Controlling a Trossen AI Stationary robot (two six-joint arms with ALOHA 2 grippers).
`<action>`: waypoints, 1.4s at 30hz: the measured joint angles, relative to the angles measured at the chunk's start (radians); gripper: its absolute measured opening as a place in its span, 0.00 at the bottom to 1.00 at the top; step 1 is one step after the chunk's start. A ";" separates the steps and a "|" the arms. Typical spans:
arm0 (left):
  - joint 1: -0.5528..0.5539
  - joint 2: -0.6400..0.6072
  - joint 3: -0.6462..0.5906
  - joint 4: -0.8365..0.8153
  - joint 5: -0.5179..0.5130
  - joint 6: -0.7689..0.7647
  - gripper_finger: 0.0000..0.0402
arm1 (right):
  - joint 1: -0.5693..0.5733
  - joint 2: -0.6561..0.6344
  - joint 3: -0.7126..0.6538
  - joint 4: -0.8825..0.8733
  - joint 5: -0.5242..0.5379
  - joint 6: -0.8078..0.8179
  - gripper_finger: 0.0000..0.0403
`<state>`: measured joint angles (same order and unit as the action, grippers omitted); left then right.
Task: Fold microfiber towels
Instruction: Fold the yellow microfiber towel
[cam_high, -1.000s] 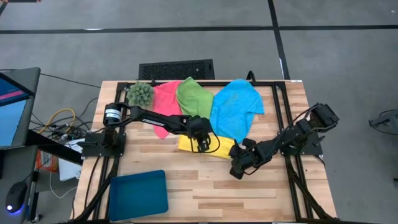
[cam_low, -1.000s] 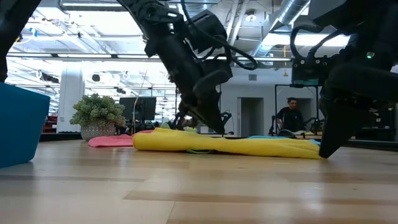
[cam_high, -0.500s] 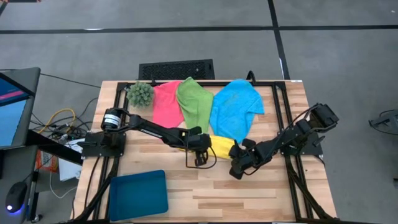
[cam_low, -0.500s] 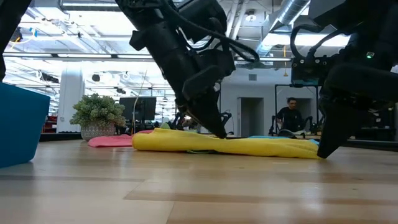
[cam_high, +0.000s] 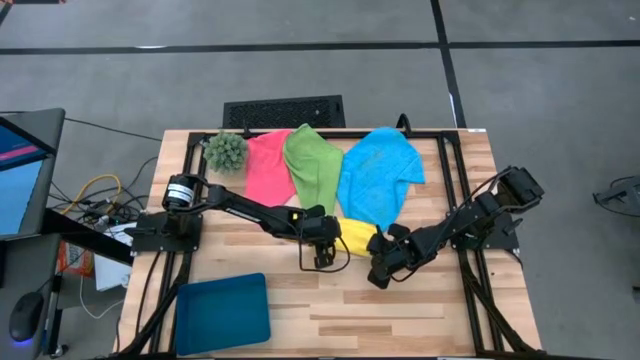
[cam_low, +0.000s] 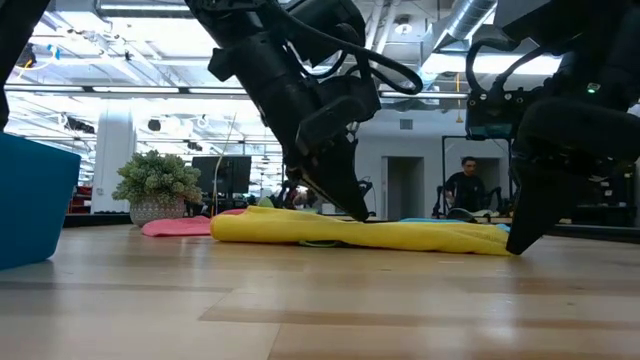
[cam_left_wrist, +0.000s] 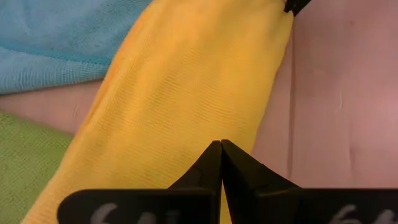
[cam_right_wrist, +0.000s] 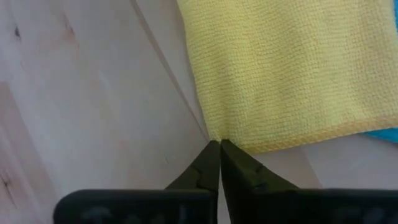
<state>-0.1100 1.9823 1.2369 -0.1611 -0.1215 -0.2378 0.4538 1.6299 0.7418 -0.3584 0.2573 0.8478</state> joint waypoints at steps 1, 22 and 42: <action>-0.005 0.000 0.000 0.001 -0.009 0.001 0.00 | 0.000 0.000 0.000 0.000 0.000 0.000 0.09; -0.031 -0.001 -0.098 0.094 -0.068 -0.057 0.00 | -0.002 0.000 0.000 0.003 -0.001 0.009 0.07; -0.024 -0.088 -0.072 0.026 -0.059 -0.080 0.00 | -0.019 0.002 0.089 -0.044 -0.042 -0.079 0.01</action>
<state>-0.1337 1.8945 1.1651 -0.1347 -0.1807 -0.3181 0.4351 1.6318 0.8305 -0.4020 0.2153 0.7692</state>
